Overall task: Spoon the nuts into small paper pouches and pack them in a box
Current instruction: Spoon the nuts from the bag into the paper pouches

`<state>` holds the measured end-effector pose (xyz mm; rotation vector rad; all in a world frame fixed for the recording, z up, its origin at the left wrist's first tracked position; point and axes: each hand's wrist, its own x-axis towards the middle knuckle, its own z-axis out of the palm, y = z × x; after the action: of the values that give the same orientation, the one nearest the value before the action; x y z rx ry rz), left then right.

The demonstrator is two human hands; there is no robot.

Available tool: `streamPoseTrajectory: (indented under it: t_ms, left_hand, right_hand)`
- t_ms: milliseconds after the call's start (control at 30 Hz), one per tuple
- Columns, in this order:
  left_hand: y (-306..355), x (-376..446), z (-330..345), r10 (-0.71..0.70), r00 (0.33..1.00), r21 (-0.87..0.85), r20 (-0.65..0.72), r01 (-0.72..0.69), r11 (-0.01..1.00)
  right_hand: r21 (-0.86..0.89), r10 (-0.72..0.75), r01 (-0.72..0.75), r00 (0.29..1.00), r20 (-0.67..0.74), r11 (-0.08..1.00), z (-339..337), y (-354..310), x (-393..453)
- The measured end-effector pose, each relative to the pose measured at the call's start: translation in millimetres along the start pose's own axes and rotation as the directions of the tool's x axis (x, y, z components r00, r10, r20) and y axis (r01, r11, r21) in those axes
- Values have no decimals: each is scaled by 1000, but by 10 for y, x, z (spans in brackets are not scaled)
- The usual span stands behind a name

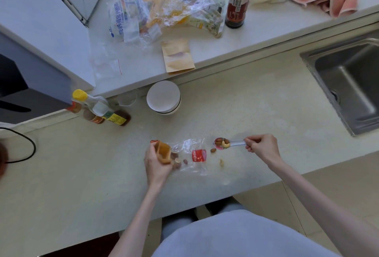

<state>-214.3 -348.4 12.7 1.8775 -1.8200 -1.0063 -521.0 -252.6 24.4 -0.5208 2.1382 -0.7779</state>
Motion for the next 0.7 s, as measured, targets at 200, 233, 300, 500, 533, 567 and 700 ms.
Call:
streamPoseTrajectory:
  t_ms: [200, 233, 300, 500, 533, 567, 700]
  left_hand:
    - [649, -125, 371, 200, 964, 65, 172, -214, 975]
    - [720, -127, 404, 212, 962, 58, 174, -225, 973]
    - [835, -120, 453, 243, 959, 62, 146, -254, 965]
    - [1035, -128, 482, 306, 947, 70, 100, -313, 947]
    - [1049, -132, 483, 304, 947, 70, 101, -312, 948]
    - [1061, -137, 483, 308, 946, 67, 96, -315, 947]
    - [1101, -143, 496, 349, 934, 64, 79, -354, 933]
  right_hand:
    - [20, -159, 158, 987, 32, 987, -295, -531, -300]
    - [19, -177, 177, 983, 42, 984, -335, -620, -350]
    - [9, -210, 210, 975, 69, 978, -392, -778, -439]
    - [-115, -330, 337, 941, 77, 934, -460, -1118, -683]
    - [-136, -350, 358, 934, 77, 924, -462, -1144, -714]
    - [-152, -368, 377, 926, 81, 914, -462, -1167, -741]
    - [-208, -435, 449, 893, 112, 869, -457, -1251, -816]
